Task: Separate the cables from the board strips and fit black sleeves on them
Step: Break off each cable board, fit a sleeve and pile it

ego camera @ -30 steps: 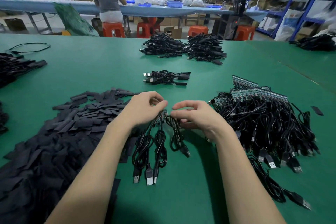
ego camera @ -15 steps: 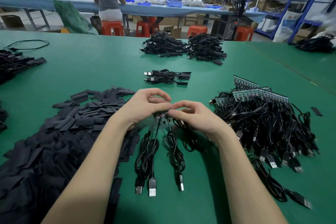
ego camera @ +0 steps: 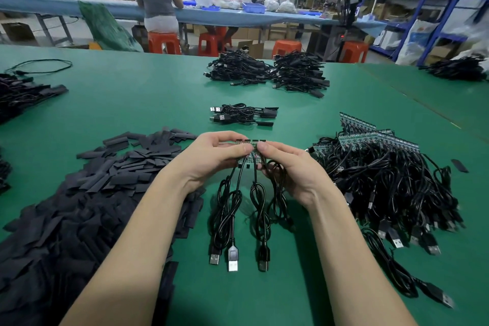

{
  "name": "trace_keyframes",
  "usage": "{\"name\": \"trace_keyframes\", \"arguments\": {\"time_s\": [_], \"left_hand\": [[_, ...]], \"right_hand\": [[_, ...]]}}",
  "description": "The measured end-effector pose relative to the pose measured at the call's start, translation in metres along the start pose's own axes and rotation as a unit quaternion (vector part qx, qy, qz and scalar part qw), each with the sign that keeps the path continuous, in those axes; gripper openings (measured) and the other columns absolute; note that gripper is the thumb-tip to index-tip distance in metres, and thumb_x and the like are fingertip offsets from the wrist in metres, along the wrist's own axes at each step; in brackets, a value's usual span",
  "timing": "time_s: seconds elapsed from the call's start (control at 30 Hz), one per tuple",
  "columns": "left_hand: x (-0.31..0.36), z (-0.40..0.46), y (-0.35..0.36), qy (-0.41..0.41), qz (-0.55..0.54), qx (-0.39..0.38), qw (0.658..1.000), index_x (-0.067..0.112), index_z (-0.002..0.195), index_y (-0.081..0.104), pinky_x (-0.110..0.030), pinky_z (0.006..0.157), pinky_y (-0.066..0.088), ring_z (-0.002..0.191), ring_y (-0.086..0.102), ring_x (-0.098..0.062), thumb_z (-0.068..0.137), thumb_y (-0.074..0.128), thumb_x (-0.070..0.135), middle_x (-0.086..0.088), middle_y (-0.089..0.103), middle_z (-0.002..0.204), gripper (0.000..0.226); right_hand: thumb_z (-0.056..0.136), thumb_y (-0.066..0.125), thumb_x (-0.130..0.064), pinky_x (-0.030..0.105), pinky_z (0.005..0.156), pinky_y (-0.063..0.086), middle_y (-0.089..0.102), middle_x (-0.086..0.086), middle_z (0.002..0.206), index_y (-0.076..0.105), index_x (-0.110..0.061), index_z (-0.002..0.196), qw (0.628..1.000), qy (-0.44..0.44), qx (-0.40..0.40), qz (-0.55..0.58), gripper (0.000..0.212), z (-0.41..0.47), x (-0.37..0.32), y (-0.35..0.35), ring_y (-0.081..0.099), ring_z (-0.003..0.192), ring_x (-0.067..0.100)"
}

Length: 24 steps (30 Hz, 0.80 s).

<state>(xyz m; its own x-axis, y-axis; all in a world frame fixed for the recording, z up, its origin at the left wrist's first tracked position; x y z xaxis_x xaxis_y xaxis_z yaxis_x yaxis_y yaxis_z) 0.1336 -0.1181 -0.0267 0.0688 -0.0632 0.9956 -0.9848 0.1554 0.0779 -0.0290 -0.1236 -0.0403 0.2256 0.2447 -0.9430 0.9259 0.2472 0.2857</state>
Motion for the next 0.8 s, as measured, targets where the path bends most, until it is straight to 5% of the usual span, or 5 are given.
{"name": "trace_keyframes", "arguments": {"time_s": [0.13,0.33,0.43,0.7,0.8], "left_hand": [[0.001,-0.001,-0.001,-0.009,-0.035,-0.02,0.999,0.01,0.099,0.072,-0.021,0.075,0.056,0.078,0.067,-0.012,0.068,0.079,0.018,-0.005,0.073,0.091,0.033],[-0.001,0.0,0.0,-0.017,-0.017,-0.024,0.999,0.009,0.103,0.073,-0.022,0.082,0.055,0.088,0.067,-0.012,0.069,0.08,0.024,-0.006,0.075,0.099,0.038],[0.0,-0.001,0.003,-0.016,-0.001,-0.032,0.999,0.01,0.104,0.074,-0.019,0.077,0.055,0.087,0.066,-0.01,0.07,0.08,0.026,-0.004,0.075,0.1,0.038],[0.0,-0.006,0.009,-0.018,-0.108,-0.075,0.991,0.007,0.102,0.076,-0.022,0.072,0.057,0.081,0.071,-0.012,0.079,0.072,0.017,-0.007,0.076,0.096,0.026],[-0.002,-0.003,0.003,-0.012,-0.094,-0.048,0.994,0.014,0.098,0.077,-0.023,0.075,0.056,0.081,0.068,-0.01,0.079,0.075,0.02,-0.001,0.075,0.093,0.02]], "right_hand": [[0.061,0.087,-0.022,0.027,0.087,0.057,0.078,0.009,0.098,0.079,-0.007,0.1,0.997,0.041,-0.028,0.062,0.043,0.004,0.009,0.008,0.071,0.071,0.015],[0.048,0.092,-0.038,0.029,0.078,0.06,0.078,0.004,0.101,0.083,-0.018,0.094,0.999,0.03,-0.005,-0.018,0.051,0.004,0.006,0.003,0.071,0.082,0.016],[0.055,0.089,-0.038,0.038,0.094,0.054,0.077,0.008,0.109,0.082,-0.017,0.099,0.999,0.045,0.002,-0.018,0.048,0.002,0.008,0.001,0.067,0.095,0.022],[0.07,0.079,-0.029,0.022,0.046,0.054,0.072,0.002,0.065,0.081,-0.016,0.064,0.986,0.101,-0.055,0.123,0.014,-0.007,0.013,0.025,0.069,0.051,0.013],[0.063,0.086,-0.032,0.023,0.049,0.055,0.075,0.004,0.071,0.082,-0.017,0.066,0.989,0.083,-0.003,0.121,0.016,-0.006,0.01,0.014,0.07,0.056,0.014]]}}
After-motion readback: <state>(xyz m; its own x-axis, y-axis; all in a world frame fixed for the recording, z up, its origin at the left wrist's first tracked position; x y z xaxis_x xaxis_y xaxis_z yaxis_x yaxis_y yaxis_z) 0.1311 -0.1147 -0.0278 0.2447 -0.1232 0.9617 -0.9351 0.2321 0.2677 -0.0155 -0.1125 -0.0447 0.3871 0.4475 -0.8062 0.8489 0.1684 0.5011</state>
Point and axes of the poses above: each hand's wrist, its own z-axis towards the middle knuckle, its own y-axis out of the palm, x = y × z, the point moved 6 cm from there along z, towards the middle knuckle
